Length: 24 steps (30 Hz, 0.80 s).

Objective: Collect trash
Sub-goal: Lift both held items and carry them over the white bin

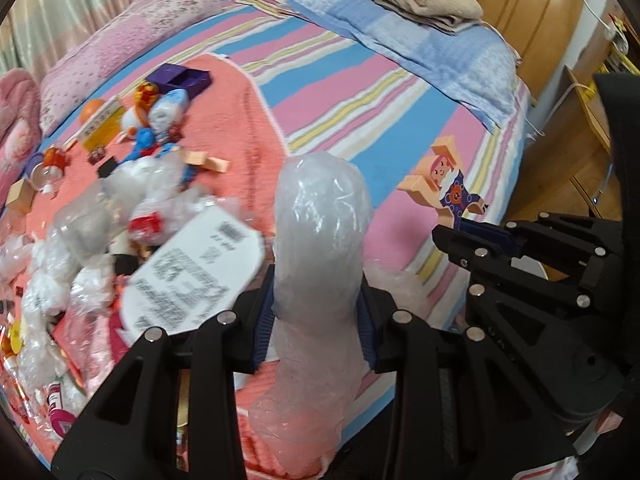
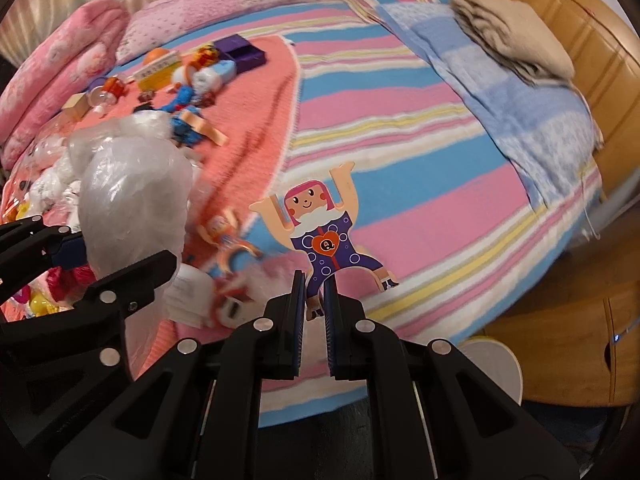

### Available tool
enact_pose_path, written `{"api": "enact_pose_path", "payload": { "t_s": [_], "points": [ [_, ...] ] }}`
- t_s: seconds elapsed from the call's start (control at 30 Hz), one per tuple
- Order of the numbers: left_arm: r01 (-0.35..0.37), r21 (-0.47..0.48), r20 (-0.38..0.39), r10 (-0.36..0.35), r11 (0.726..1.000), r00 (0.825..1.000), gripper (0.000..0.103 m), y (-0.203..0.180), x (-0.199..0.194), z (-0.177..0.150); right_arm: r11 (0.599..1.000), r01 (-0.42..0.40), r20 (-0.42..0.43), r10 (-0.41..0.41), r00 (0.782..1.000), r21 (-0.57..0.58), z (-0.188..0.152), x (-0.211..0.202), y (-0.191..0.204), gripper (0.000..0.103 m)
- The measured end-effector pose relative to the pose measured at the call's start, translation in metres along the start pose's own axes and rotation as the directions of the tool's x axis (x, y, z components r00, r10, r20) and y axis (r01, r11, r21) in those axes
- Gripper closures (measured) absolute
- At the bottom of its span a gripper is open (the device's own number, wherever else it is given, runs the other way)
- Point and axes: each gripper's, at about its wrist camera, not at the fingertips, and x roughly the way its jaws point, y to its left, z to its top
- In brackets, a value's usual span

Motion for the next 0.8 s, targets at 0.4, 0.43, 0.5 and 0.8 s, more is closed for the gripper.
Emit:
{"api": "enact_pose_path", "payload": {
  "t_s": [0.4,0.43,0.5,0.8],
  "points": [
    [0.066,0.112,-0.038,-0.062,0.992,0.997,0.069,-0.075,0.022,0.008,0.989,0.041,-0.033,-0.037,0.999,0.140,-0.032,0.001,-0.070,0.095],
    [0.069,0.117,-0.040,-0.065,0.991,0.997,0.069,-0.080,0.024,0.009,0.987,0.047,-0.036,-0.042,0.998,0.155,-0.036,0.001,-0.077,0.095],
    [0.090,0.128,-0.050,-0.084,0.988,0.995,0.069,-0.091,0.028,0.010,0.982,0.052,-0.042,-0.045,0.998,0.179,-0.042,0.001,-0.089,0.095],
    [0.160,0.197,-0.081,-0.146,0.967,0.986,0.069,-0.148,0.040,0.008,0.954,0.107,-0.071,-0.091,0.993,0.281,-0.081,-0.005,-0.141,0.095]
  ]
}}
